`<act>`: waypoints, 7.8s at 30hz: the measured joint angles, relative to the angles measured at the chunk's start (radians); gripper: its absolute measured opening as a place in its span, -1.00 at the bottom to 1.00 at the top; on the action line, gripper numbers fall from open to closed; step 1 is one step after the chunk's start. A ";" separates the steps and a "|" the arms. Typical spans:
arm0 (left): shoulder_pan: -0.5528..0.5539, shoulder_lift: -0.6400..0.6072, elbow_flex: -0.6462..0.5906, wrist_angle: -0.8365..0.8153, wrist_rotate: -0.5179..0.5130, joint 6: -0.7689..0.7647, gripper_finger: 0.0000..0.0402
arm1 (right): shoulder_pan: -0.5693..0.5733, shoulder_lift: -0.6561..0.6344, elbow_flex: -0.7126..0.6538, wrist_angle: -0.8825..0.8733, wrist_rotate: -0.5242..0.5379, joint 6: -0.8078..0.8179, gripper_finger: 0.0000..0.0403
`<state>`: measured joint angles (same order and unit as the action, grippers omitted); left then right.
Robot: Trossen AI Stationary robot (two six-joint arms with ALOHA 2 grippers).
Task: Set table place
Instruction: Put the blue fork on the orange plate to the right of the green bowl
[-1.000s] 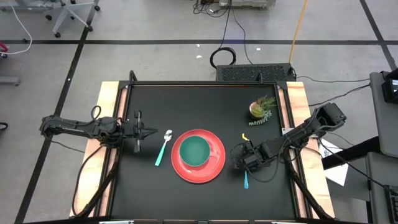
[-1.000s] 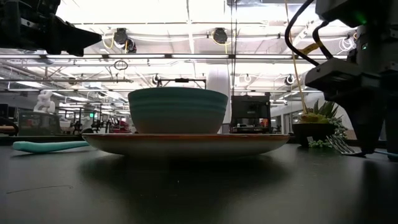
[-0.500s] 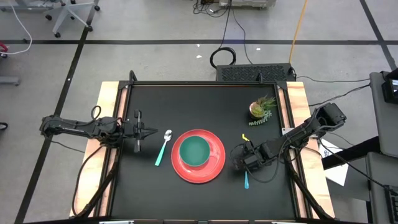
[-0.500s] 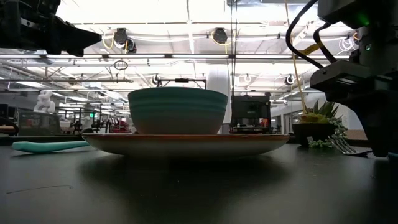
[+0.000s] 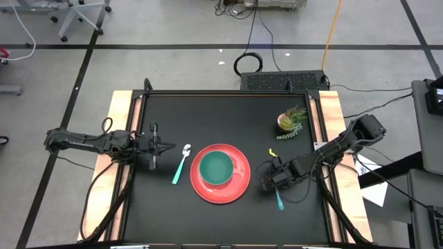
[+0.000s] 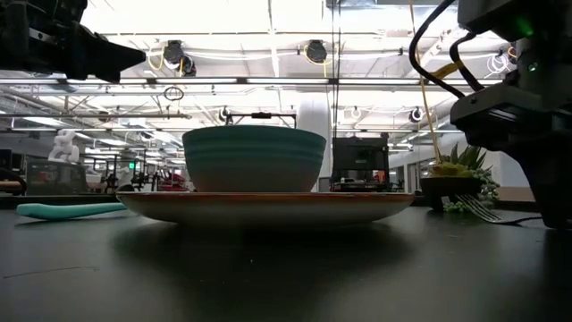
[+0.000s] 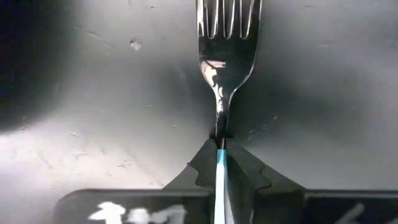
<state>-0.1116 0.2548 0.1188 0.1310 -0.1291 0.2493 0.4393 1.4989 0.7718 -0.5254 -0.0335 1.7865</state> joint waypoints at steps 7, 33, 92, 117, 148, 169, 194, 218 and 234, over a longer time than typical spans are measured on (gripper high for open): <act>0.000 0.000 0.000 -0.001 0.000 0.000 -0.87 | -0.001 -0.048 0.034 0.007 0.000 0.000 -0.99; 0.000 0.000 0.000 -0.008 0.000 -0.015 -0.87 | -0.034 -0.051 0.199 0.021 0.006 -0.026 -1.00; 0.000 0.000 0.000 -0.040 0.000 -0.025 -0.87 | -0.243 -0.042 0.215 0.154 0.003 -0.311 -1.00; 0.000 0.000 0.000 -0.045 0.000 -0.028 -0.87 | -0.238 -0.026 0.198 0.154 0.005 -0.293 -1.00; 0.000 0.000 0.000 -0.056 0.000 -0.045 -0.87 | -0.348 0.051 0.190 0.275 0.003 -0.437 -1.00; 0.000 0.000 0.000 -0.056 0.000 -0.044 -0.87 | -0.396 0.095 0.192 0.294 -0.003 -0.527 -1.00; 0.000 0.000 0.000 -0.061 0.021 -0.045 -0.87 | -0.398 0.165 0.192 0.395 -0.072 -0.457 -1.00; 0.000 0.000 0.000 -0.061 0.056 -0.055 -0.87 | -0.326 0.164 0.192 0.428 0.034 -0.307 -1.00; 0.000 0.000 0.000 -0.061 0.058 -0.058 -0.87 | -0.317 0.164 0.190 0.345 0.041 -0.303 -1.00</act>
<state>-0.1118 0.2546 0.1184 0.0704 -0.0715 0.1912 0.1227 1.6630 0.9623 -0.1805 0.0078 1.4831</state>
